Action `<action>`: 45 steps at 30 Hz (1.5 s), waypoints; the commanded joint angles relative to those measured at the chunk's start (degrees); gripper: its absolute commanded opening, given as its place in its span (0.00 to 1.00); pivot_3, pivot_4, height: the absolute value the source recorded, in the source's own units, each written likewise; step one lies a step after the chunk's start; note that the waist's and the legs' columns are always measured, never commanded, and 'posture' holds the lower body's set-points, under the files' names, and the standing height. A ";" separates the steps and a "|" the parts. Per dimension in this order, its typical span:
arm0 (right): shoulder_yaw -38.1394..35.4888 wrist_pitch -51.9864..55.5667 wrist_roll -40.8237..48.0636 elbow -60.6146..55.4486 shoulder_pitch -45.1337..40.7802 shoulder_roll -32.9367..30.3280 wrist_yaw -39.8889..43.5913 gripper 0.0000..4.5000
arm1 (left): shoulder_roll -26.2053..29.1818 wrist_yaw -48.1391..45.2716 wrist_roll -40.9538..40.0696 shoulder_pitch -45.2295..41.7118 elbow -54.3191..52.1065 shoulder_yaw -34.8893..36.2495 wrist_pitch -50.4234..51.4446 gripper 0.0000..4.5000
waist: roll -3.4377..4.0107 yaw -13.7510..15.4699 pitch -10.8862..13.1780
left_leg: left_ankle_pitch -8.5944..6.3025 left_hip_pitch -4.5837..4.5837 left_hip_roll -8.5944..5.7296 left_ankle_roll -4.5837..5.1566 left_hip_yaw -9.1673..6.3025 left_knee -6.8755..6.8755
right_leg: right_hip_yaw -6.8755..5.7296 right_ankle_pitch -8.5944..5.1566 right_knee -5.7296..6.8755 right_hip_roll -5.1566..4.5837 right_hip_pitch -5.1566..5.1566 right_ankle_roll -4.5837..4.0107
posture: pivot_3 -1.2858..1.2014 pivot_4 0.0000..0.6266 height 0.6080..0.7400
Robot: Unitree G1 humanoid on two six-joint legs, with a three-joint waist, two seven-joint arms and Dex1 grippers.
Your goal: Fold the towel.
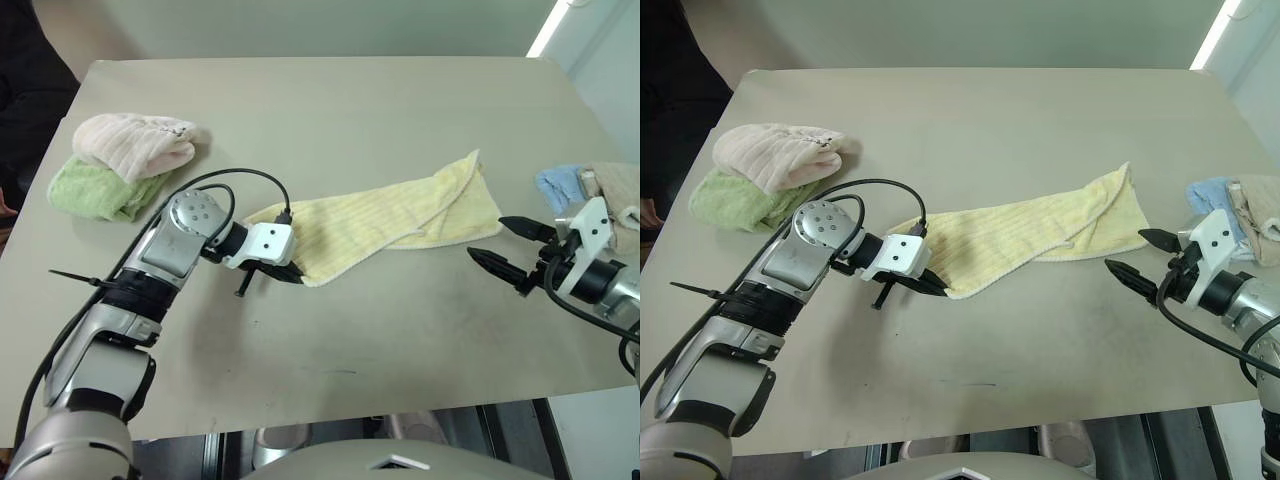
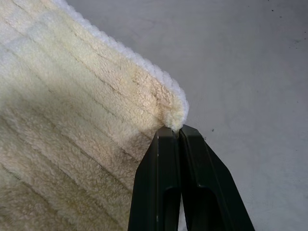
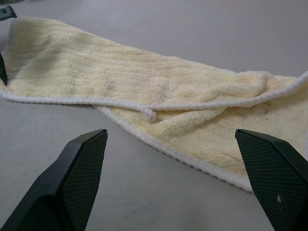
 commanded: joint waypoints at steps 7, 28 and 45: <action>-1.46 -0.10 0.63 -0.89 -0.66 -0.84 -0.48 1.00 | 0.55 -1.95 0.09 0.40 -0.35 0.37 -0.34 0.01 | 0.00 -0.03 0.00 | 0.00 0.00 0.00 0.00 0.01 0.00 | 0.01 -0.05 0.00 0.00 0.00 -0.09 | 0.52 0.24 1.00; 10.92 -10.10 -8.01 16.15 -19.49 -2.92 7.60 1.00 | 21.26 0.51 -16.83 19.98 -25.41 10.32 13.54 0.01 | 0.15 -0.27 -0.21 | -0.13 -0.19 0.55 -0.29 -0.04 -0.16 | -0.01 -0.05 0.30 0.38 -0.82 -0.41 | 0.52 0.24 1.00; 17.77 -33.27 -27.72 28.98 -25.56 -4.10 1.10 1.00 | 34.30 -3.66 -14.82 26.47 -23.07 4.26 8.15 0.01 | 0.23 -1.30 -0.24 | -0.34 -0.50 1.08 -0.59 0.28 -0.16 | -0.33 0.66 0.31 0.31 -1.43 -0.93 | 0.52 0.24 1.00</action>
